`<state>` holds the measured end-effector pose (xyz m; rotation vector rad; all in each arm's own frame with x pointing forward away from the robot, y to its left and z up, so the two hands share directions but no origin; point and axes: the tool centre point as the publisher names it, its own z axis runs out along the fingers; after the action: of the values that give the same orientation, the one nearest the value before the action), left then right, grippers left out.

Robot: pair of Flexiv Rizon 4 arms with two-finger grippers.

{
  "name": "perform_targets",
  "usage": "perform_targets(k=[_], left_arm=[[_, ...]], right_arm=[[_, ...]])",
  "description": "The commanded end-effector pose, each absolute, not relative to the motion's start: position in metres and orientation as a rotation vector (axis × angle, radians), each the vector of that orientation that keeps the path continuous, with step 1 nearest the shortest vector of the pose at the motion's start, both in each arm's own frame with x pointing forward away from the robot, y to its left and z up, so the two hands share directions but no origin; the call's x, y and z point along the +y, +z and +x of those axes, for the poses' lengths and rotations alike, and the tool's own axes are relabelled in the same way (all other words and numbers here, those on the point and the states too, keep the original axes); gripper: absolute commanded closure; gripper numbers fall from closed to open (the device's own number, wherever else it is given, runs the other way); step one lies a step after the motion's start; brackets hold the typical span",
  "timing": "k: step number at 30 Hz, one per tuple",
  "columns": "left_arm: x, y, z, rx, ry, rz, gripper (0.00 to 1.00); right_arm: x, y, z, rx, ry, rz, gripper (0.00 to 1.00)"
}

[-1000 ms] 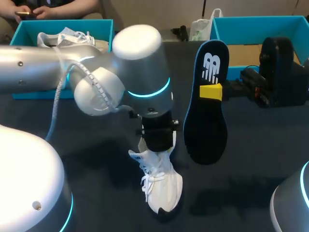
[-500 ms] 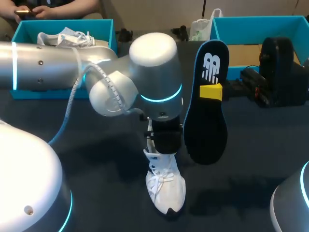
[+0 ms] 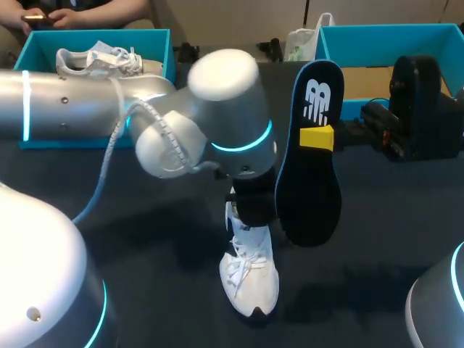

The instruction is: Take the shoe out of the shoebox, open the shoe tongue, remove and reinsert the insole, then place the shoe into the shoebox

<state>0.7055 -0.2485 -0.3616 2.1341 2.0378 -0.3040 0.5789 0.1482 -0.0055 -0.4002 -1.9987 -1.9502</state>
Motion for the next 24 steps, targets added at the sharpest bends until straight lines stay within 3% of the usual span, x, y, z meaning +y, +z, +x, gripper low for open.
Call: perform_targets(k=[1,15,24], left_arm=[[-0.214,-0.329,0.697,1.949,-0.425,2.017,0.00],[-0.199,-0.215,0.709,1.632,-0.804,1.615,0.00],[-0.199,-0.215,0.709,1.632,-0.804,1.615,0.00]], right_arm=[[0.150,-0.007,0.579,-1.999,-1.949,-0.402,1.00],[0.150,-0.007,0.579,-1.999,-1.949,-0.402,1.00],[0.150,-0.007,0.579,-1.999,-1.949,-0.402,1.00]])
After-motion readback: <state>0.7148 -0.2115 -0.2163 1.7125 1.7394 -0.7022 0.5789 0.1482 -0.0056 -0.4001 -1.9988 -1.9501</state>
